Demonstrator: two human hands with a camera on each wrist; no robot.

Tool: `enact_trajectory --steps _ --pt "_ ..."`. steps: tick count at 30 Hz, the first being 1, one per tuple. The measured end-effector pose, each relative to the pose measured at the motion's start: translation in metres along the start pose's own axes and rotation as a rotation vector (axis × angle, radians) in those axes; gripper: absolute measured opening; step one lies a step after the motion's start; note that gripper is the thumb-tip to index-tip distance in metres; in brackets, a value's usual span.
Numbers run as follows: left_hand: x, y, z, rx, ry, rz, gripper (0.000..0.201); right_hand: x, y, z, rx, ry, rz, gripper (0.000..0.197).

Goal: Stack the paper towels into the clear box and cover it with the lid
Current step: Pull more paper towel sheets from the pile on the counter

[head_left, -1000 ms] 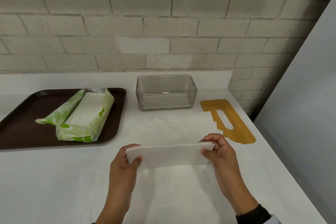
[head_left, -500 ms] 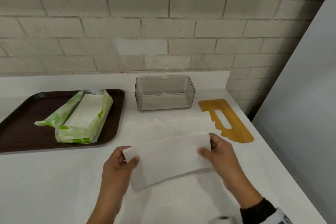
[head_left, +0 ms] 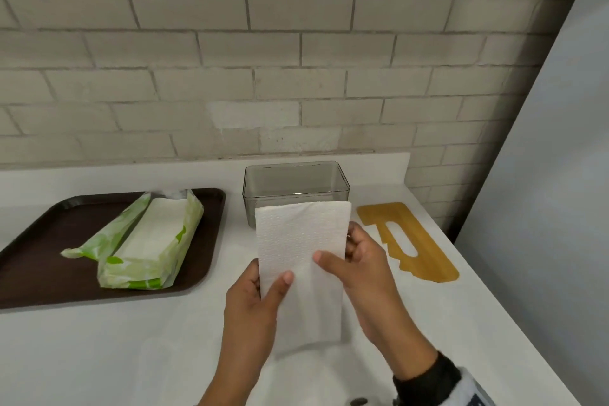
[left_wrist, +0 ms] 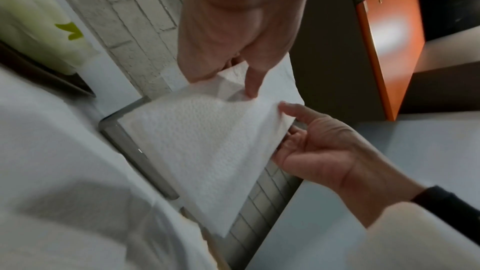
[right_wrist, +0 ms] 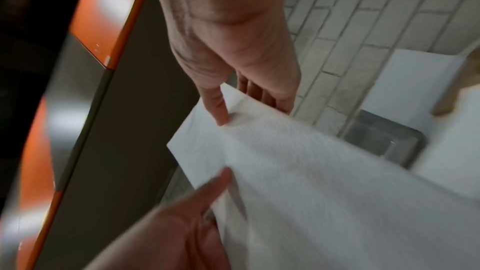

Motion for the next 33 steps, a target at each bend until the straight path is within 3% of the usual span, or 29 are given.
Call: enact_trajectory --steps 3,7,12,18,21,26,30,33 --pt "0.006 -0.001 0.0 0.037 0.002 0.024 0.025 0.004 -0.003 0.011 -0.017 -0.135 0.039 0.033" --pt "0.008 -0.001 0.007 0.12 -0.047 0.017 0.029 -0.002 0.001 0.004 -0.081 -0.112 0.062 0.031" --pt "0.012 -0.006 -0.006 0.082 0.003 -0.017 0.031 0.001 -0.006 0.029 0.012 -0.222 0.067 0.026" --pt "0.01 -0.003 0.007 0.168 0.007 -0.024 0.03 -0.004 -0.006 0.005 -0.143 -0.084 0.102 0.024" --pt "0.012 -0.002 0.004 0.126 -0.006 -0.054 0.026 -0.003 -0.001 0.006 -0.122 -0.144 0.087 0.027" --pt "0.009 0.005 0.013 0.175 -0.038 0.028 0.026 0.004 0.002 0.011 -0.059 -0.244 -0.008 0.037" --pt "0.019 -0.003 0.024 0.22 -0.087 0.004 0.029 0.002 -0.005 0.004 -0.164 -0.238 0.083 0.038" --pt "0.023 -0.008 0.011 0.159 -0.083 0.003 0.032 -0.003 -0.008 0.02 -0.127 -0.222 0.119 0.039"
Point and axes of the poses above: each hand's wrist, its own y-axis towards the middle knuckle, its own x-axis out of the palm, z = x × y, the point moved 5 cm from there along y, towards the middle knuckle, and after that the axes turned 3 degrees about x, right-handed, at the moved point
